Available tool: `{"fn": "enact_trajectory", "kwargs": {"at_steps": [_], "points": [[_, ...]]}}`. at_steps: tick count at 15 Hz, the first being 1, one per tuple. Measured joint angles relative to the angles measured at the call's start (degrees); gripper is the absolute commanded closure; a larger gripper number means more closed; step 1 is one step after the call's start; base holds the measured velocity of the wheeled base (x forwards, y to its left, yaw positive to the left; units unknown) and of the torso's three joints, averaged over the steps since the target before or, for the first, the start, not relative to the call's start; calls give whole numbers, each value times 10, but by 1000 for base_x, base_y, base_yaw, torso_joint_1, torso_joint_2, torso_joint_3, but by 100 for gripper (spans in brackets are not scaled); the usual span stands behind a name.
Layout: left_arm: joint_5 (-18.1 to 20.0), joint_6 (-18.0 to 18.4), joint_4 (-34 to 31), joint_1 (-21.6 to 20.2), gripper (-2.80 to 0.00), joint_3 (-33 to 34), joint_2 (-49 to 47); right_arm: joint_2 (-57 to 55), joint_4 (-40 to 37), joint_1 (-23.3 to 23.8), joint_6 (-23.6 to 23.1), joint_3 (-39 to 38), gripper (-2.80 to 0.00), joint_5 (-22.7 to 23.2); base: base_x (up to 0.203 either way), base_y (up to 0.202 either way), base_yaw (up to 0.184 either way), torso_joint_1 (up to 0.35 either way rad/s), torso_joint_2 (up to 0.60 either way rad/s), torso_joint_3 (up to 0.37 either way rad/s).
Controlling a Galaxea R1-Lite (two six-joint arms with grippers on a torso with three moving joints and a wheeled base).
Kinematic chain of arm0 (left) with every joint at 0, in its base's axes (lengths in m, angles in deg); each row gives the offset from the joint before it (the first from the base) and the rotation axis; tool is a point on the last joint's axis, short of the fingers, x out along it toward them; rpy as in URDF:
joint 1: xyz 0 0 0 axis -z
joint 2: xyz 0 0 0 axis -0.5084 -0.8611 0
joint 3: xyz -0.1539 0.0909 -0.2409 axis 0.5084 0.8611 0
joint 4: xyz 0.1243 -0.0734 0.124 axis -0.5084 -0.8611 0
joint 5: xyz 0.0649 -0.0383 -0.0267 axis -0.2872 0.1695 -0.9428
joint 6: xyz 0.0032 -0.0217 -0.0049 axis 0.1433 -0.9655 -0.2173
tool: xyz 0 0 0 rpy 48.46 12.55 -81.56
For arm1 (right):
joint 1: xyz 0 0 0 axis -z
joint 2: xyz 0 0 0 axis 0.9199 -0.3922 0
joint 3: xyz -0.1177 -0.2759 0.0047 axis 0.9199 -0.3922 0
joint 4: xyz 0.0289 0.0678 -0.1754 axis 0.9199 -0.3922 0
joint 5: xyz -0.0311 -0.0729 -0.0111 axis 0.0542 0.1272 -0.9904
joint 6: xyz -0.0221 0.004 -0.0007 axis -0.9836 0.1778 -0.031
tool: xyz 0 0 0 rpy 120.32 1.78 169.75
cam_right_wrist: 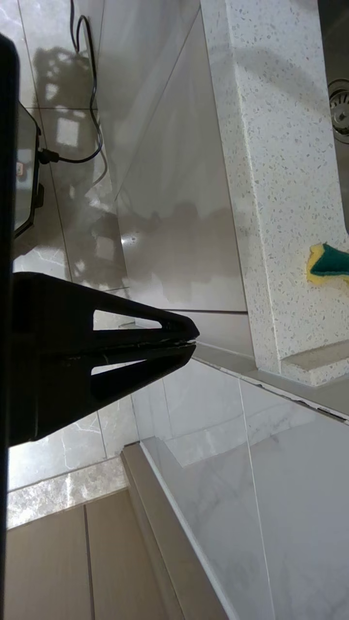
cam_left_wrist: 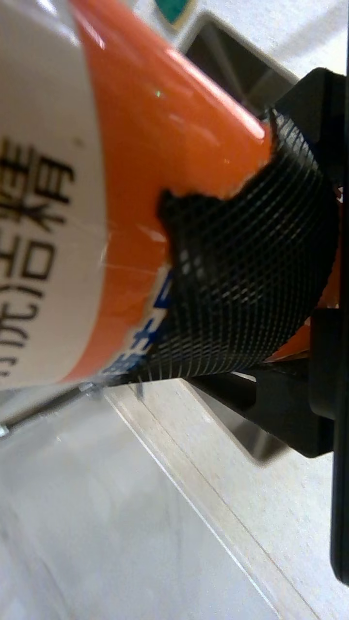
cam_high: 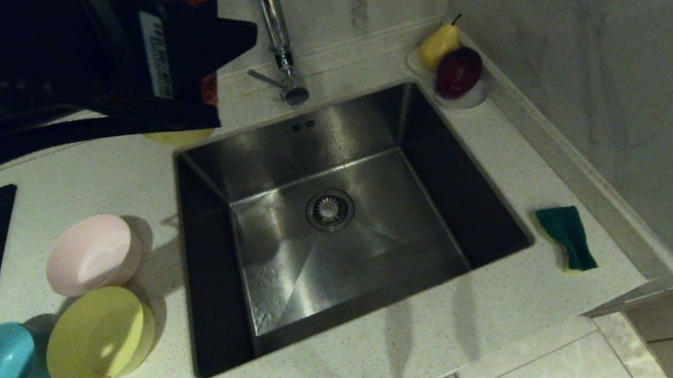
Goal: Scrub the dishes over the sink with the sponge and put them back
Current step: Squeeze it onto the sponge
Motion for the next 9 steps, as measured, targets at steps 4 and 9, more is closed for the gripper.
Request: {"fn": "enact_trajectory", "kwargs": {"at_steps": [4, 9], "points": [[-17, 2, 9, 29, 0, -40, -55, 0, 0, 0, 0, 0, 0, 0, 0, 0, 0, 0, 0, 0], [-31, 15, 9, 52, 0, -65, -104, 0, 0, 0, 0, 0, 0, 0, 0, 0, 0, 0, 0, 0]]}}
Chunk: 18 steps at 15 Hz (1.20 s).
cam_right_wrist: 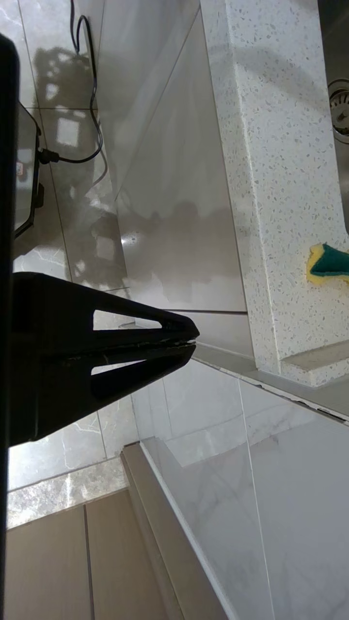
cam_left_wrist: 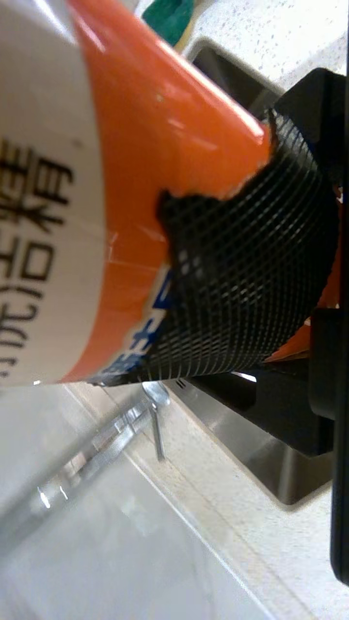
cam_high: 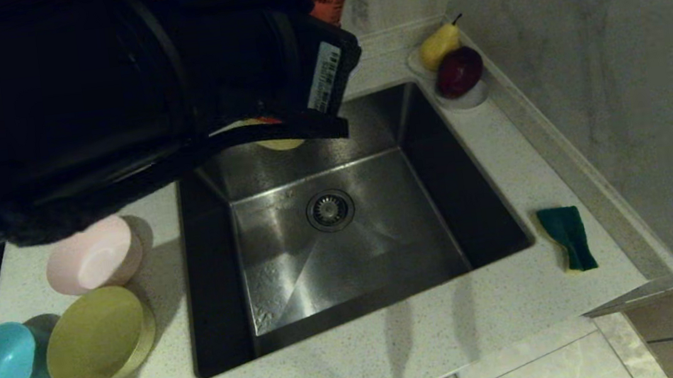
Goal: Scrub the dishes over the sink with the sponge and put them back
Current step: Squeeze it onto the sponge
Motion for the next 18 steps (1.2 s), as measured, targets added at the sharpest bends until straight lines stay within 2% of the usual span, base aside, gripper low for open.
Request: {"fn": "enact_trajectory", "kwargs": {"at_steps": [9, 11, 15, 18], "points": [[-61, 36, 0, 47, 0, -86, -143, 0, 0, 0, 0, 0, 0, 0, 0, 0, 0, 0, 0, 0], [-65, 39, 1, 56, 0, -99, -176, 0, 0, 0, 0, 0, 0, 0, 0, 0, 0, 0, 0, 0], [-99, 46, 0, 71, 0, -145, -247, 0, 0, 0, 0, 0, 0, 0, 0, 0, 0, 0, 0, 0], [-121, 76, -5, 78, 0, -177, -287, 0, 0, 0, 0, 0, 0, 0, 0, 0, 0, 0, 0, 0]]}}
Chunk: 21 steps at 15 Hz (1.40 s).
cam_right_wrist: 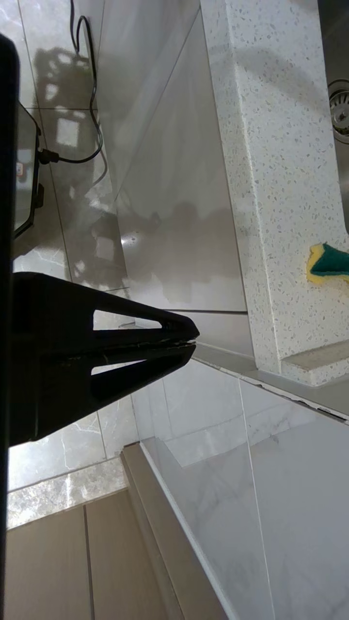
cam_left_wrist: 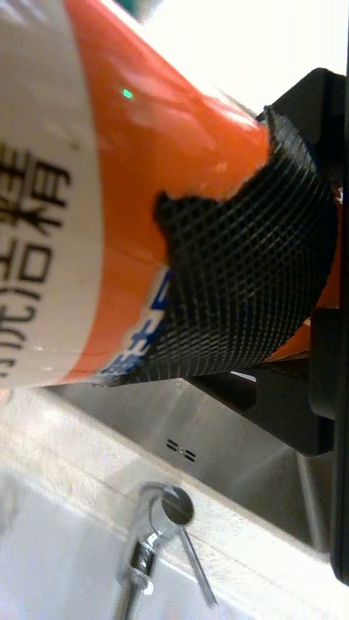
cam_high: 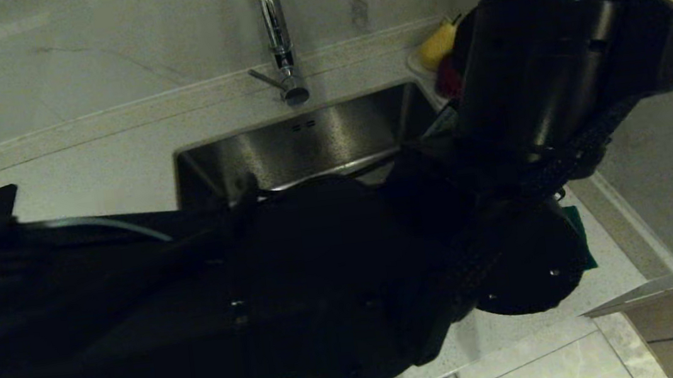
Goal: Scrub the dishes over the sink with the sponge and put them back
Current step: Squeeze it onto the sponge
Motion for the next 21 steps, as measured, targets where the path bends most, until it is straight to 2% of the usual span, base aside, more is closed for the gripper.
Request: {"fn": "enact_trajectory", "kwargs": {"at_steps": [6, 11, 16, 19, 21], "points": [[-3, 56, -8, 2, 0, 21, -36, 0, 0, 0, 0, 0, 0, 0, 0, 0, 0, 0, 0, 0], [-21, 103, -9, 2, 0, 45, -51, 0, 0, 0, 0, 0, 0, 0, 0, 0, 0, 0, 0, 0], [-62, 160, -5, 1, 0, 51, -64, 0, 0, 0, 0, 0, 0, 0, 0, 0, 0, 0, 0, 0], [-67, 206, -5, 0, 0, 48, -74, 0, 0, 0, 0, 0, 0, 0, 0, 0, 0, 0, 0, 0], [-77, 216, -5, 0, 0, 43, -81, 0, 0, 0, 0, 0, 0, 0, 0, 0, 0, 0, 0, 0]]}}
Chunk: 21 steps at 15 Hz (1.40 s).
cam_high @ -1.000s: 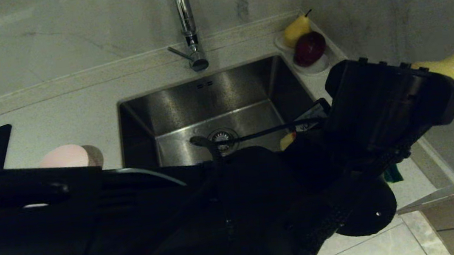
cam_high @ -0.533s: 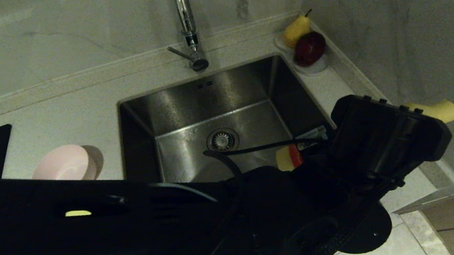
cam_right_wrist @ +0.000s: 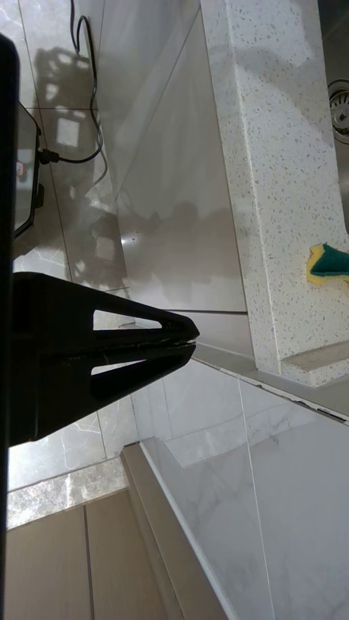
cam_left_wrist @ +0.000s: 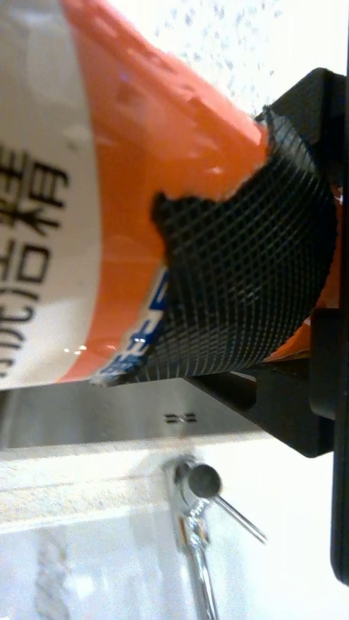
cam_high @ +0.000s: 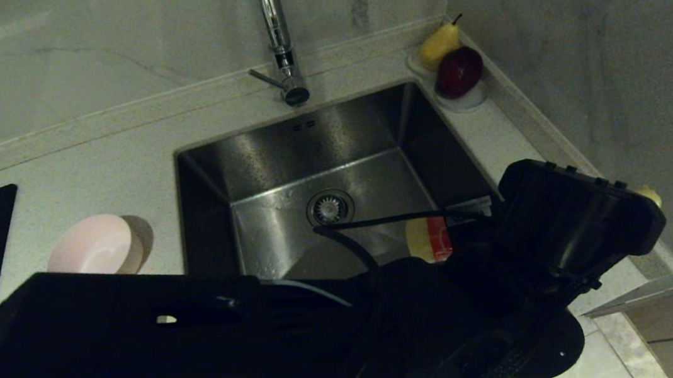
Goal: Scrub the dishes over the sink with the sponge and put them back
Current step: Squeeze it onto the sponge
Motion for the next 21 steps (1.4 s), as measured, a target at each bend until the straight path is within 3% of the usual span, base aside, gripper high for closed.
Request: {"fn": "enact_trajectory", "kwargs": {"at_steps": [4, 9, 19, 21], "points": [[-66, 4, -1, 0, 0, -22, -24, 0, 0, 0, 0, 0, 0, 0, 0, 0, 0, 0, 0, 0], [-117, 23, 2, -1, 0, -32, -47, 0, 0, 0, 0, 0, 0, 0, 0, 0, 0, 0, 0, 0], [-148, 27, 3, 0, 0, -42, -91, 0, 0, 0, 0, 0, 0, 0, 0, 0, 0, 0, 0, 0], [-169, 28, 1, 0, 0, -45, -97, 0, 0, 0, 0, 0, 0, 0, 0, 0, 0, 0, 0, 0]]}}
